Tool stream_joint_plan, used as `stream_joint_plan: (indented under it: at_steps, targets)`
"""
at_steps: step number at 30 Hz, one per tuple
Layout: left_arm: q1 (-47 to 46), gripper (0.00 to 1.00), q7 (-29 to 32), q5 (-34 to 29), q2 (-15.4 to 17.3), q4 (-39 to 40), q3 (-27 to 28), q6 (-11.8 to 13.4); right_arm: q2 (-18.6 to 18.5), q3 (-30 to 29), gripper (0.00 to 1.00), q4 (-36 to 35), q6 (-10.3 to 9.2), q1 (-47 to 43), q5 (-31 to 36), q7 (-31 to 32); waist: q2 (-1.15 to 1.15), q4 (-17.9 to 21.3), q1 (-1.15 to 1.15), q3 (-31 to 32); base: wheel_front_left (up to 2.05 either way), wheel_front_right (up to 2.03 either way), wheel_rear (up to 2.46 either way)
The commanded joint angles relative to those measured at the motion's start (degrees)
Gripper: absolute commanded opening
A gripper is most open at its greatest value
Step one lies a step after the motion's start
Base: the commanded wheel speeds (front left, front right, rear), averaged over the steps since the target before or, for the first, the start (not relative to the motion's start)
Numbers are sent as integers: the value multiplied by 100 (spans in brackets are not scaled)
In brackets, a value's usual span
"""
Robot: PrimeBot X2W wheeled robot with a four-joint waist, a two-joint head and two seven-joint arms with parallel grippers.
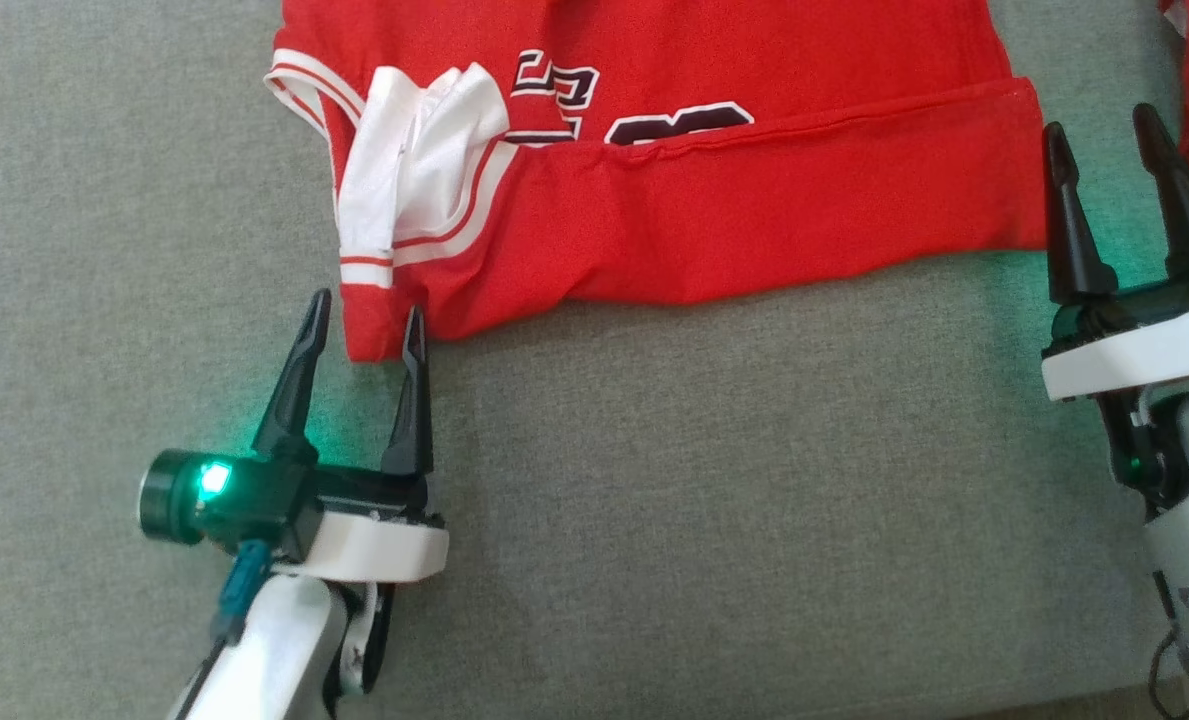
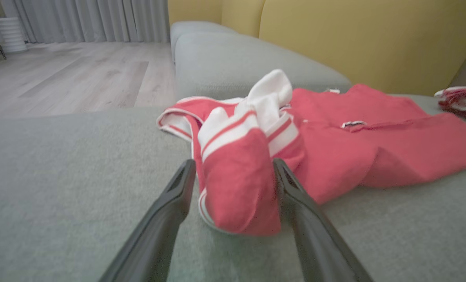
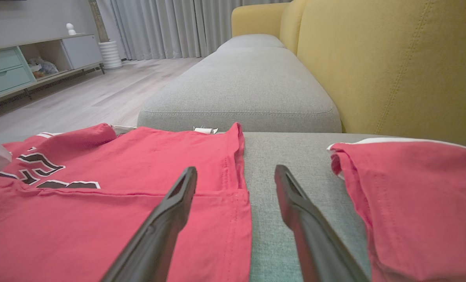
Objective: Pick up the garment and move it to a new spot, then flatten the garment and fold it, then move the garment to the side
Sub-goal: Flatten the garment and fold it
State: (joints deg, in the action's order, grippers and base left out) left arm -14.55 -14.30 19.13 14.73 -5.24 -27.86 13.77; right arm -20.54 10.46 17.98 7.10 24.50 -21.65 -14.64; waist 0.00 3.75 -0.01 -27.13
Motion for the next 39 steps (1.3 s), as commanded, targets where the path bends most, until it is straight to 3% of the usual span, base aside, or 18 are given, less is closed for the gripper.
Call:
stream_joint_plan:
  at_steps: [1, 10, 11, 12, 13, 14, 16, 17, 26, 27, 28, 29, 37, 39]
  targets:
    - [41, 100, 12, -47, 44, 101, 177, 57, -44, 31, 100, -162, 39, -95, 34, -35, 0, 2, 1, 3, 0, 0, 0]
    - [108, 100, 253, -162, -107, -70, 172, 535, 23, 12, 100, -84, 39, -149, 51, -35, 0, -12, 1, 39, 0, 0, 0]
    - [126, 93, 261, -169, -114, -49, 162, 557, 36, 20, 100, -46, 39, -165, 36, -36, 0, -20, 1, 41, 0, 0, 0]
    - [143, 80, 278, -171, -121, -32, 150, 576, 46, 29, 100, -6, 39, -176, 17, -36, 0, -30, 1, 44, 0, 0, 0]
    - [156, 54, 292, -172, -126, -14, 140, 591, 53, 38, 100, 33, 39, -186, -1, -36, 0, -39, 1, 46, 0, 0, 0]
    - [169, 44, 316, -169, -130, -3, 134, 607, 57, 55, 100, 80, 39, -195, -21, -36, 0, -47, 1, 50, 0, 0, 0]
    - [190, 9, 317, -156, -142, 37, 132, 628, 62, 98, 100, 194, 39, -211, -92, -36, 0, -62, 1, 58, 0, 0, 0]
    - [198, 0, 311, -154, -140, 56, 125, 627, 59, 127, 100, 252, 39, -213, -134, -36, 0, -70, 1, 61, 0, 0, 0]
    - [196, 0, 204, -75, -77, 246, 42, 407, -2, 565, 100, 1063, 39, -85, -813, 179, 0, -147, 1, 76, 0, 0, 0]
    - [193, 0, 189, -64, -61, 277, 43, 379, -17, 639, 85, 1107, 39, -62, -923, 246, 0, -153, 1, 79, 0, 0, 0]
    - [193, 0, 171, -43, -46, 307, 53, 349, -40, 709, 22, 1124, 39, -40, -1023, 274, 0, -159, 1, 85, 0, 0, 0]
    - [192, 0, 153, -23, -20, 337, 55, 300, -65, 769, 0, 1120, 39, -20, -1125, 275, 0, -161, 1, 95, 0, 0, 0]
    - [342, 0, 111, 333, 331, 526, 170, -195, -480, 973, 0, 1034, 39, -2, -1583, 209, 0, -146, 1, 253, 0, 0, 0]
    - [427, 0, 148, 539, 455, 631, 189, -436, -622, 1022, 0, 1004, 39, -58, -1671, 195, 0, -147, 1, 325, 0, 0, 0]
